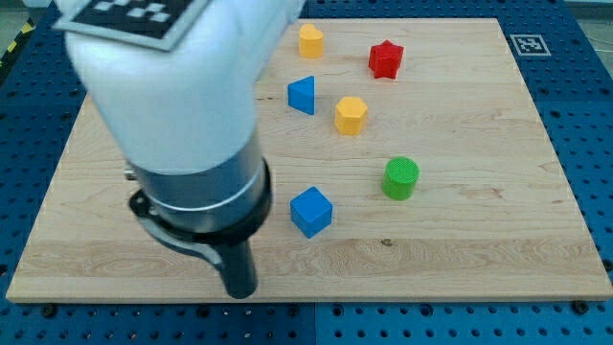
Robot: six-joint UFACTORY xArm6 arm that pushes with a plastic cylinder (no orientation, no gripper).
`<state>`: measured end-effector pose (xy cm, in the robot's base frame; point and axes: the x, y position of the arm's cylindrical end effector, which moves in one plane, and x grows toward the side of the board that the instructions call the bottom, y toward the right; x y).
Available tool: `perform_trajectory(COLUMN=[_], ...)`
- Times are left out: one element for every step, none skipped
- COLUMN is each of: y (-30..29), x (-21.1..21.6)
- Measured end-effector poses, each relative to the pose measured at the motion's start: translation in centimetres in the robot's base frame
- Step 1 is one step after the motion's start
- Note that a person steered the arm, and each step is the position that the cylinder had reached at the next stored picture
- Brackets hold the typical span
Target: Push the red circle slightly up
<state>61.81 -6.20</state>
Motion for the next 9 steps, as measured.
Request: perform_trajectory(y=[2.9, 3.6, 1.2, -0.9, -1.4, -1.4, -1.0, 0.6, 2.2], x=[-0.2, -1.1, -2.9, -4.0, -4.4, -4.4, -4.4, -4.4, -4.4])
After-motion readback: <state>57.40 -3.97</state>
